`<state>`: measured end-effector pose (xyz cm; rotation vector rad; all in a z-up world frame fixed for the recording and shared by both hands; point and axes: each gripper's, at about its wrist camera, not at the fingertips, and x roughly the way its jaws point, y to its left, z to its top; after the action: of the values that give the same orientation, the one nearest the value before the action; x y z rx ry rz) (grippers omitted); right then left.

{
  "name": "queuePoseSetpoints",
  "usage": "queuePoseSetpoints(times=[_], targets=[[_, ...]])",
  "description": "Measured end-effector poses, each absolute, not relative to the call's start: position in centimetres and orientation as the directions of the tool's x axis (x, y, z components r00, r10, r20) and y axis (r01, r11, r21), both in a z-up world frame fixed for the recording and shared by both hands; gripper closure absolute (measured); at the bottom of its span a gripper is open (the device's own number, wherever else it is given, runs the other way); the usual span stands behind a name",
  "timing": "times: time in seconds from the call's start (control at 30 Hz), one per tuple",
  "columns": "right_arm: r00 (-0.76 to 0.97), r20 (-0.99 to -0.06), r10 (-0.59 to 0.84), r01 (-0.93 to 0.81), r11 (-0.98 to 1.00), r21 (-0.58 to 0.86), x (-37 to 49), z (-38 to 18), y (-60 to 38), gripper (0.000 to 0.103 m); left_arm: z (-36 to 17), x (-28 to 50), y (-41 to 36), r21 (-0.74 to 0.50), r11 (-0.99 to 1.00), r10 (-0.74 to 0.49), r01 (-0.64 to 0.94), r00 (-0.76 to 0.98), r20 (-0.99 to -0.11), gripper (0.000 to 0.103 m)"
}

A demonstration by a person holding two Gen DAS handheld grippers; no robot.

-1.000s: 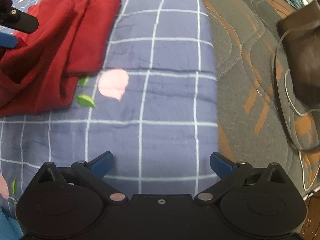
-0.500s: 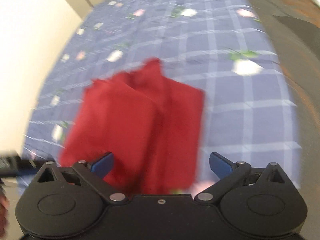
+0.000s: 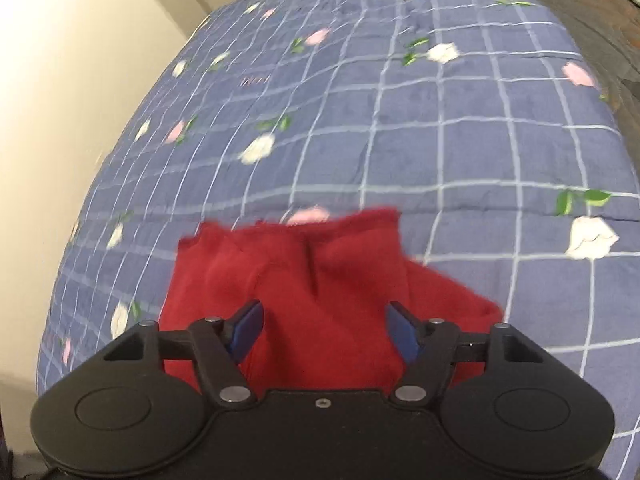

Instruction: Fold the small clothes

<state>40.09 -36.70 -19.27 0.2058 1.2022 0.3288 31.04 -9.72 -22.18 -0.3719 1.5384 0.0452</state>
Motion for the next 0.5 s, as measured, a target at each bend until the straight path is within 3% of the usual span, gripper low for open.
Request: queuePoseSetpoints(times=[0.1,0.23,0.37,0.5], targets=[[0.277,-0.893,0.355,-0.229,0.927,0.298,38.0,-19.7,-35.2,0.053,-22.6,30.2,-10.1,-0.178,0.956,-0.182,-0.232,0.0,-0.983,0.015],[0.303,-0.887,0.349,-0.235,0.929,0.285,36.3,-19.5,-34.8,0.053,-21.5,28.7,-9.7,-0.195,0.954,-0.194,-0.226,0.029,-0.981,0.015],[0.349,-0.872,0.342,-0.099,0.939,0.329,36.5,-19.3,-36.7,0.049,-19.8,28.0,-8.1,-0.325,0.892,-0.294,-0.314,0.144,-0.945,0.013],[0.339,-0.885,0.318,-0.077,0.947,0.311,37.3,-19.8,-37.2,0.049,-19.0,28.9,-7.7,-0.404,0.832,-0.343,-0.381,0.22,-0.913,0.013]])
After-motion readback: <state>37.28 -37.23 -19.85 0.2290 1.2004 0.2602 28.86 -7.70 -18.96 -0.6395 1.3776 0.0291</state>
